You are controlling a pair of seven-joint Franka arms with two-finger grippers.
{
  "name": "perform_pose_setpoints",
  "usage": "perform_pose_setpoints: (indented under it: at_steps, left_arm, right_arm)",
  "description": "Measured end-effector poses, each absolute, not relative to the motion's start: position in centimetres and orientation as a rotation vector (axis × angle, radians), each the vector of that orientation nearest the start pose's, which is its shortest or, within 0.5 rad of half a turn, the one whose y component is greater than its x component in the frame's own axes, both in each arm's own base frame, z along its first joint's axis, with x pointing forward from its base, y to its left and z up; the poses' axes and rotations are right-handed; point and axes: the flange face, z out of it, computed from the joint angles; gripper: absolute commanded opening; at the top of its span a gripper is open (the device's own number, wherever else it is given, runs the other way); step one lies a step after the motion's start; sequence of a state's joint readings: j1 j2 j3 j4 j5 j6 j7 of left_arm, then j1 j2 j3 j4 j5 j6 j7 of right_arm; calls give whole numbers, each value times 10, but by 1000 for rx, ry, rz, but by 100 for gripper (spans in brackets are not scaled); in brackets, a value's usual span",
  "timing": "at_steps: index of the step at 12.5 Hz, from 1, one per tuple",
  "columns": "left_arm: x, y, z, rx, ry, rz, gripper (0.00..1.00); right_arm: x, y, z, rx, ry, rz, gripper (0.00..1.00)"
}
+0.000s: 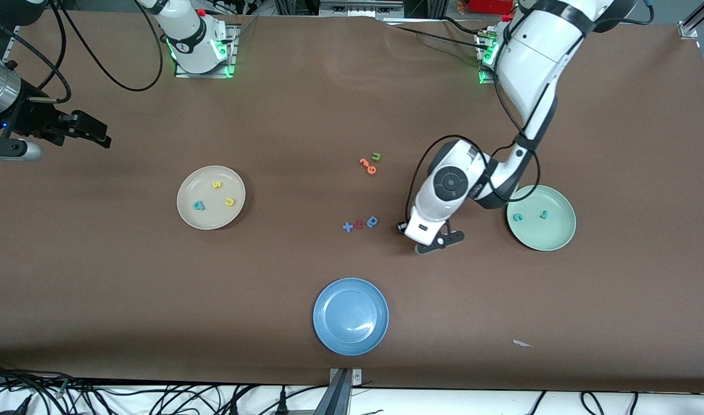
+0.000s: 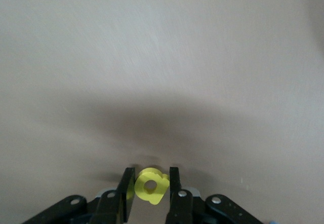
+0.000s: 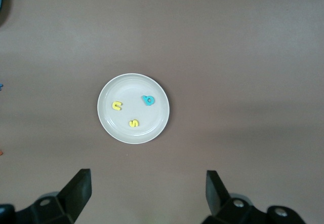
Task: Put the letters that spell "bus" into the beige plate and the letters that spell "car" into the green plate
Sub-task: 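Carry the yellow a to the green plate and open the left gripper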
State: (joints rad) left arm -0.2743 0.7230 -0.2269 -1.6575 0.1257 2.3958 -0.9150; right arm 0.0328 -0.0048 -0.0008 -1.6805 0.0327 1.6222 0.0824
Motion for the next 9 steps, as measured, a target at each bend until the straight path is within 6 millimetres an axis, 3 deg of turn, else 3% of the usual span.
perform_pose_setpoints:
  at_steps: [2, 5, 7, 9]
  left_arm:
    - [628, -286, 238, -3128, -638, 15, 9]
    - [634, -239, 297, -3076, -551, 79, 14]
    - [636, -189, 311, -3037, -457, 193, 15]
    - [635, -137, 306, -3008, -363, 341, 15]
  right_arm:
    - [553, 21, 580, -3110, 82, 85, 100]
    - [554, 22, 581, -3110, 80, 75, 100]
    - [555, 25, 581, -3110, 72, 64, 100]
    - [555, 27, 581, -3110, 67, 58, 100]
